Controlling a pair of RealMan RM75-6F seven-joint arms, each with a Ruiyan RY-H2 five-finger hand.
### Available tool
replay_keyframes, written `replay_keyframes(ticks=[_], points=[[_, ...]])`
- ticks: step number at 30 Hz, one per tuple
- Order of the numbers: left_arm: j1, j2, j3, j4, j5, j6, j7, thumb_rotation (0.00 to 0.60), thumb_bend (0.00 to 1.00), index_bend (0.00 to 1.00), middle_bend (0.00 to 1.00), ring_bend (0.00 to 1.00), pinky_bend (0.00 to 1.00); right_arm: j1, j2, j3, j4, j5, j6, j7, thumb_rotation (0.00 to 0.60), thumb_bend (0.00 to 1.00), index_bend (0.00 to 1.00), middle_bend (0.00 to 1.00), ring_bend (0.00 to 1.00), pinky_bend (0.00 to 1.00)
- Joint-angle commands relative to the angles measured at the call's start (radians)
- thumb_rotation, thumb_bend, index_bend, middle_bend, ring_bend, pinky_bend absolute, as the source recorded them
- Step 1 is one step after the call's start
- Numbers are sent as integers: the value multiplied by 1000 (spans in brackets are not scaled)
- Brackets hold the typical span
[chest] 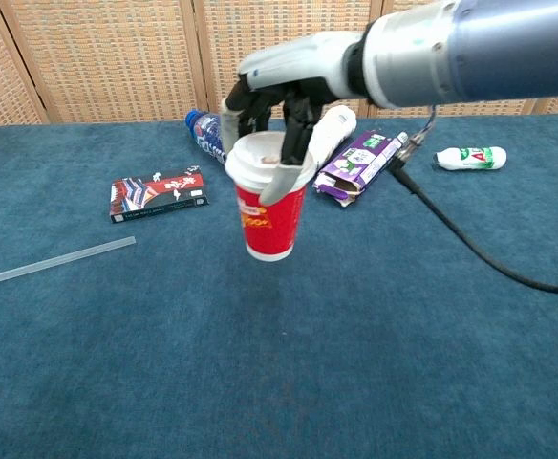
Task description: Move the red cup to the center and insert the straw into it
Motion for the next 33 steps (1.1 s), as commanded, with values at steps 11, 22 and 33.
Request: replay_keyframes(ticks=[11, 22, 33], points=[[-2, 4, 1, -1, -2, -4, -9, 600, 48, 0, 0, 0, 0, 119, -170, -89, 65, 165, 130, -122, 600, 312, 471, 469, 371, 554], [0, 6, 0, -7, -1, 6, -8, 600, 46, 0, 0, 0, 0, 106, -132, -105, 32, 148, 114, -95, 600, 0, 285, 145, 29, 146], [2, 7, 4, -11, 6, 11, -9, 600, 47, 0, 0, 0, 0, 100, -99, -105, -34, 130, 146, -90, 600, 0, 154, 25, 0, 46]])
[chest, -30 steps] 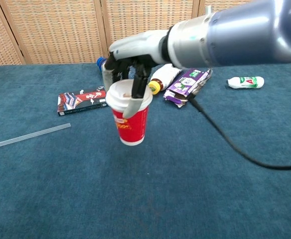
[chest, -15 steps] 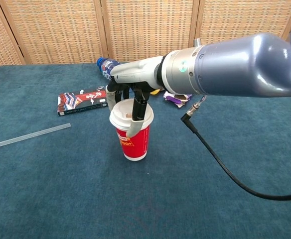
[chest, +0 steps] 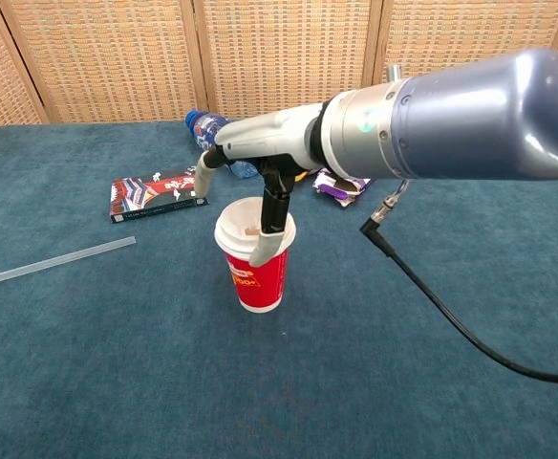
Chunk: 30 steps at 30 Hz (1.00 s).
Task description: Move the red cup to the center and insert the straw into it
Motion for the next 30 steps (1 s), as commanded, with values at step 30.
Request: replay_keyframes(ticks=[30], points=[[-116, -22, -48, 0, -67, -176, -27, 600, 47, 0, 0, 0, 0, -871, 379, -313, 187, -885, 733, 509, 600, 0, 59, 0, 0, 0]])
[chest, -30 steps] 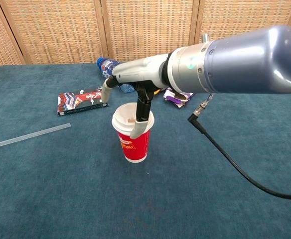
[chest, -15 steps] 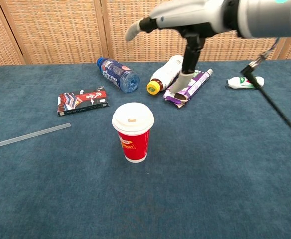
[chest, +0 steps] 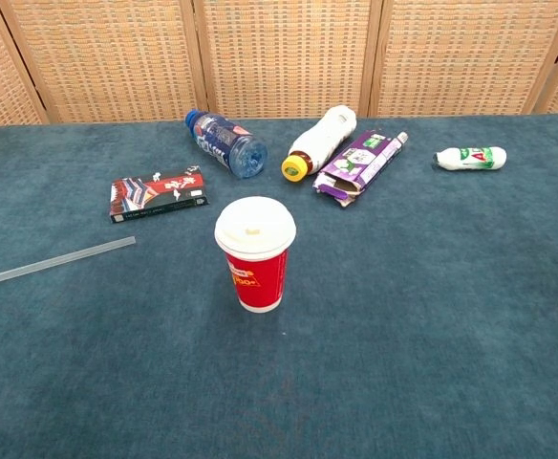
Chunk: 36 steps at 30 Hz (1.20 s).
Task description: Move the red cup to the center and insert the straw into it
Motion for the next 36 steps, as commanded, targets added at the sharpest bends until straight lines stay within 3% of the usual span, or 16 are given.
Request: replay_keyframes(ticks=[1, 8, 12, 16, 20, 27, 36], points=[[-51, -14, -14, -2, -11, -65, 4, 600, 46, 0, 0, 0, 0, -156, -70, -31, 107, -44, 120, 122, 600, 0, 57, 0, 0, 0], [-189, -72, -72, -31, -125, -222, 124, 600, 46, 7, 0, 0, 0, -266, -116, -5, 136, -94, 202, 211, 600, 0, 56, 0, 0, 0], [-231, -110, -91, -50, -195, -244, 197, 600, 46, 139, 0, 0, 0, -286, -118, 14, 147, -106, 204, 241, 600, 0, 56, 0, 0, 0], [-282, -186, -116, -55, -312, -216, 344, 600, 57, 329, 0, 0, 0, -301, -117, 32, 167, -110, 176, 273, 600, 0, 56, 0, 0, 0], [-342, -292, -137, -38, -456, -172, 499, 600, 128, 416, 0, 0, 0, -316, -110, 56, 179, -110, 155, 310, 600, 0, 56, 0, 0, 0], [-415, -432, -164, 24, -621, -96, 652, 600, 247, 460, 0, 0, 0, -333, -101, 83, 188, -124, 123, 346, 600, 0, 56, 0, 0, 0], [-461, -529, -185, 96, -694, -57, 706, 600, 320, 467, 0, 0, 0, -345, -99, 104, 193, -139, 94, 371, 600, 0, 56, 0, 0, 0]])
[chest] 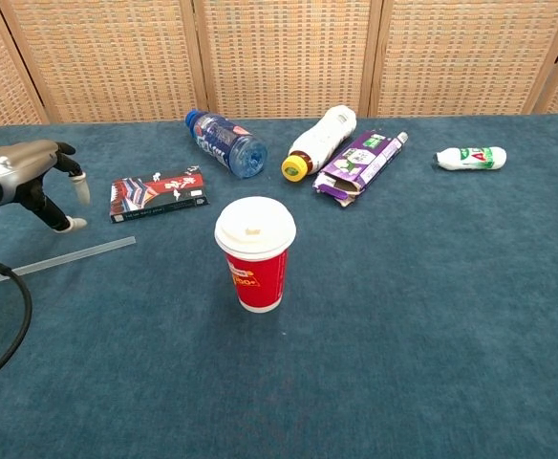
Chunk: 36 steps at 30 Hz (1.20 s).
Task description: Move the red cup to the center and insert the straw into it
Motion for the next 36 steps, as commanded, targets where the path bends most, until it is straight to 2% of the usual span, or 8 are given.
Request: replay_keyframes(ticks=[1, 9, 19, 36], points=[[-19, -28, -10, 33, -31, -4, 17, 600, 320, 467, 0, 0, 0, -3, -1, 6, 5, -3, -13, 8, 600, 0, 56, 0, 0, 0], [-44, -80, -24, 134, -83, -50, 6, 600, 320, 467, 0, 0, 0, -15, 0, 23, 4, -21, -35, 10, 600, 0, 56, 0, 0, 0], [-57, -133, -26, 221, -96, -89, -26, 600, 320, 467, 0, 0, 0, -25, -2, 41, 4, -32, -62, 5, 600, 0, 56, 0, 0, 0], [-73, -161, -29, 250, -128, -140, -27, 600, 320, 467, 0, 0, 0, -37, -3, 61, 7, -48, -87, 12, 600, 0, 56, 0, 0, 0]])
